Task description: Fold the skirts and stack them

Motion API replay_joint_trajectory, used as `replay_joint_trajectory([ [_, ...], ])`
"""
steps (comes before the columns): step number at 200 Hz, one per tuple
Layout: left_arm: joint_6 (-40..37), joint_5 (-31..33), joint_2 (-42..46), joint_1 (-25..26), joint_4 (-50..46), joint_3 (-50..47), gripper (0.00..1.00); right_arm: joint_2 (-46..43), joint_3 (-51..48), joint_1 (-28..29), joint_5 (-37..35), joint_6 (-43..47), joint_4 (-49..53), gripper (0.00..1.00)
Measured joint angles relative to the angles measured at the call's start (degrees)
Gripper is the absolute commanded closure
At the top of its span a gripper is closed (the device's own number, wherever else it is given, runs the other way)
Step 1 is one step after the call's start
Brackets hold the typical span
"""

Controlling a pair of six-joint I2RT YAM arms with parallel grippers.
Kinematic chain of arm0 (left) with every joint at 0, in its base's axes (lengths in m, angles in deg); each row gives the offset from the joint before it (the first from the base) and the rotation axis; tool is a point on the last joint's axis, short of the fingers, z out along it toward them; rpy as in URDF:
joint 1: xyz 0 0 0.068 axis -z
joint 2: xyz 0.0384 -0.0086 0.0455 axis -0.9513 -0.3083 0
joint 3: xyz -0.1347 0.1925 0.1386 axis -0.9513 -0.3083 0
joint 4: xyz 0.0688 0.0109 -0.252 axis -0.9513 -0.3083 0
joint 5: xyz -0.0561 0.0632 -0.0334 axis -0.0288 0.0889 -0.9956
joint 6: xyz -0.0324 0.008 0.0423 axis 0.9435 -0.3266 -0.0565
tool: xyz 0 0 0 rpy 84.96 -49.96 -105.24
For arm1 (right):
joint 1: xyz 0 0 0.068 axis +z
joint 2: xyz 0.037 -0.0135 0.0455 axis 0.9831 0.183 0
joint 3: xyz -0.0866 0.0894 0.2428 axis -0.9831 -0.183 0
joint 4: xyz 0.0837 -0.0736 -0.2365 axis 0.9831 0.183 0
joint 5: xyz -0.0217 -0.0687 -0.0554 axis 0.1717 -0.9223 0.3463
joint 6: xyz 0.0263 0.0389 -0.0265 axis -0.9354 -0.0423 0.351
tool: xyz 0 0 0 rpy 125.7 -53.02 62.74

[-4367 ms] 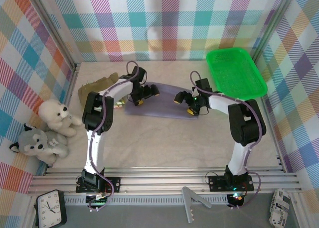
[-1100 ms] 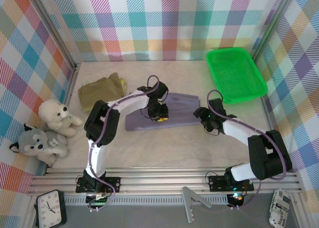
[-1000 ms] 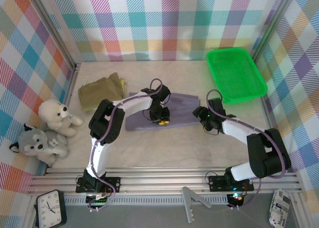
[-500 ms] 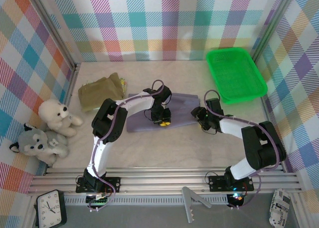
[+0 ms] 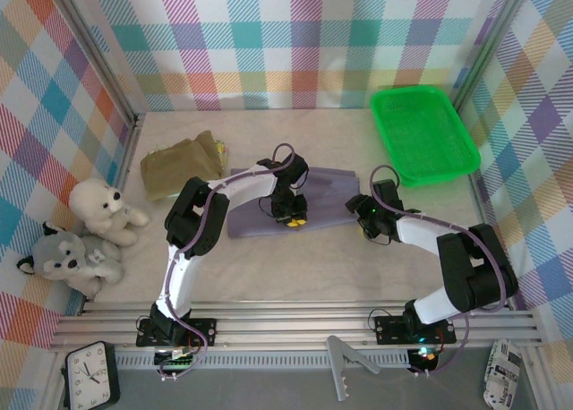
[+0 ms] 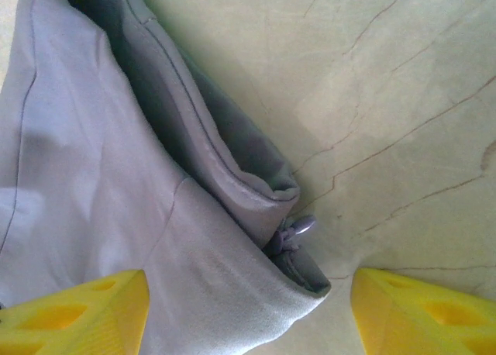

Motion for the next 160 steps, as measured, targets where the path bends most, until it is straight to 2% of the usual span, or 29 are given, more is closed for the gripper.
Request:
replay_joint_trajectory([
  [55, 0.00, 0.00, 0.00, -0.02, -0.02, 0.00, 0.83, 0.31, 0.02, -0.02, 0.04, 0.92, -0.28, 0.40],
  [92, 0.00, 0.00, 0.00, -0.02, -0.04, 0.00, 0.83, 1.90, 0.68, 0.79, 1.88, 0.94, -6.40, 0.41],
  [129, -0.02, -0.02, 0.00, -0.02, -0.07, 0.02, 0.83, 2.03, 0.68, 0.85, 1.92, 0.74, -8.00, 0.46],
  [147, -0.02, -0.07, 0.00, -0.02, -0.07, 0.02, 0.82, 2.16, 0.46, 0.85, 0.76, -0.11, -8.17, 0.56],
  [155, -0.04, -0.26, 0.00, -0.02, -0.04, 0.02, 0.82, 2.16, 0.07, 0.90, 0.04, -0.72, -8.48, 0.65],
  [160, -0.07, -0.79, 0.00, -0.02, 0.00, 0.07, 0.82, 2.21, -0.22, 0.90, -0.44, -1.05, -8.68, 0.75],
])
